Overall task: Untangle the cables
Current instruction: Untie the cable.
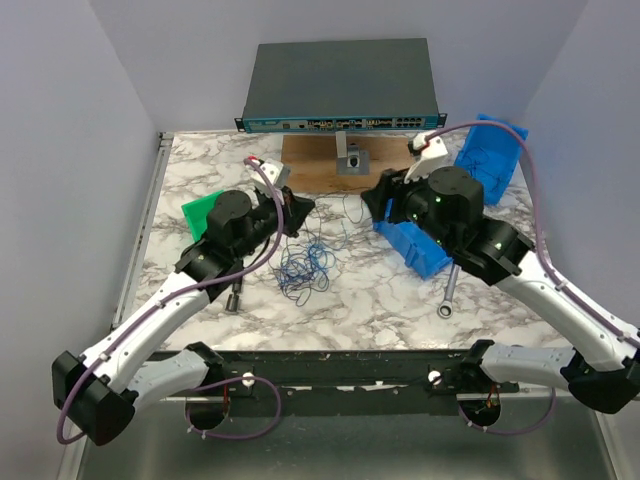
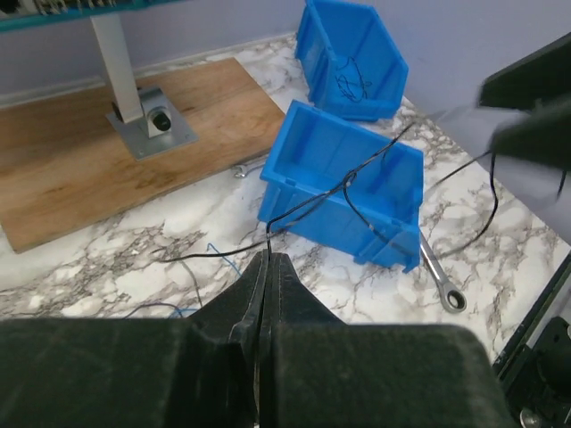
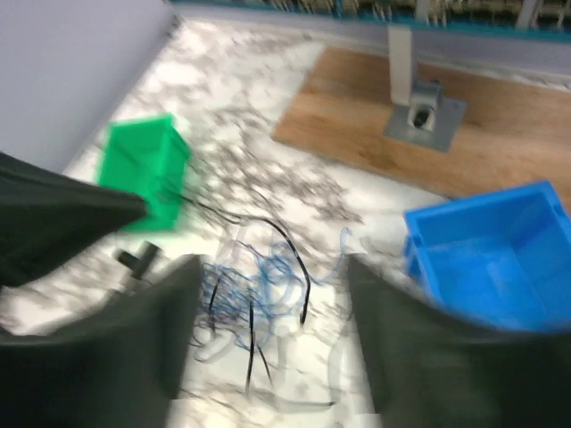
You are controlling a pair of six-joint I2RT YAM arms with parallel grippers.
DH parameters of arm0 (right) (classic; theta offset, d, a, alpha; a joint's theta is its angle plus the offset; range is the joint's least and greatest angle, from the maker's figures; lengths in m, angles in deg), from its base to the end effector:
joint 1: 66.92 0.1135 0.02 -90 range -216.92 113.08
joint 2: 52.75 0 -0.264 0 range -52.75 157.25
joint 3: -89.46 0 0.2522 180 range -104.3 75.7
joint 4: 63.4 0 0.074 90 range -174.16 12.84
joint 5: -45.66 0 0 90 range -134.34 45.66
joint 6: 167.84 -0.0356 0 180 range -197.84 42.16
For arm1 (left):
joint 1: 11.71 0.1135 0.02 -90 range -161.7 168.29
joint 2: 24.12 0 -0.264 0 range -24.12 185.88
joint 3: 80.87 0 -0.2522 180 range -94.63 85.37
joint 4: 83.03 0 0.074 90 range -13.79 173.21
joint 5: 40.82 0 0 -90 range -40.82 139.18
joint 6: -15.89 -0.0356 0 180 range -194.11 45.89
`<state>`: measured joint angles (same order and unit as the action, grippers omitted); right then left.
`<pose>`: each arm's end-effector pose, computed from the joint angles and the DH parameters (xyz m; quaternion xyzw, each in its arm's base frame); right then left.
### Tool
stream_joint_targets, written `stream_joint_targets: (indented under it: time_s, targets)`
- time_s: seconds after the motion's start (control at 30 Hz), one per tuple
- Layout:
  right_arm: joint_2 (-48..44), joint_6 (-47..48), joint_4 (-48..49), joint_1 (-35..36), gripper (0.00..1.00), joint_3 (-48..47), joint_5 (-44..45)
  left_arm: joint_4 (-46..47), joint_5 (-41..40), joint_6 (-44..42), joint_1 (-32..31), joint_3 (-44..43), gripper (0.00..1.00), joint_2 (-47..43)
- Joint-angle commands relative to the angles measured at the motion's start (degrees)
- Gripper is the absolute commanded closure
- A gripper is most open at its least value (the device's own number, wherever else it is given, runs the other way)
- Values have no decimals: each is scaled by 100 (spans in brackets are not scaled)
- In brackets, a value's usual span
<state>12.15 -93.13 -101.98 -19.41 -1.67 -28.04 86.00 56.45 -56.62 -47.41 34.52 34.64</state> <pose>0.1694 0.1702 0.4409 -0.1286 0.7656 0.2291 0.5873 0.1946 -0.1454 0.3552 0.1588 0.7204 -0.3433 0.5813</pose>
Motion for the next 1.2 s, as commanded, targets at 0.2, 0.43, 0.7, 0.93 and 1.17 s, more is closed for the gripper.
stream_joint_targets:
  time_s: [0.2, 0.43, 0.7, 0.93, 1.17]
  targets:
    - [80, -687, 1548, -13, 7, 2081, -297, -1612, -680, -174, 50, -1358, 100, -393]
    - [-165, -995, 3611, -13, 8, 3759, -1577, -2261, -683, -190, 156, -2641, 100, -84]
    - [1209, -1053, 4849, 196, 12, 3914, -2373, -2699, -387, -126, 208, -3880, 100, 343]
    - [1367, -1333, 5522, 236, 13, 3947, -1953, -3362, -409, -62, 555, -4384, 100, 545]
    - [359, -1276, 4418, 234, 13, 4105, -75, -3336, 65, 538, 1542, -3427, 100, 153]
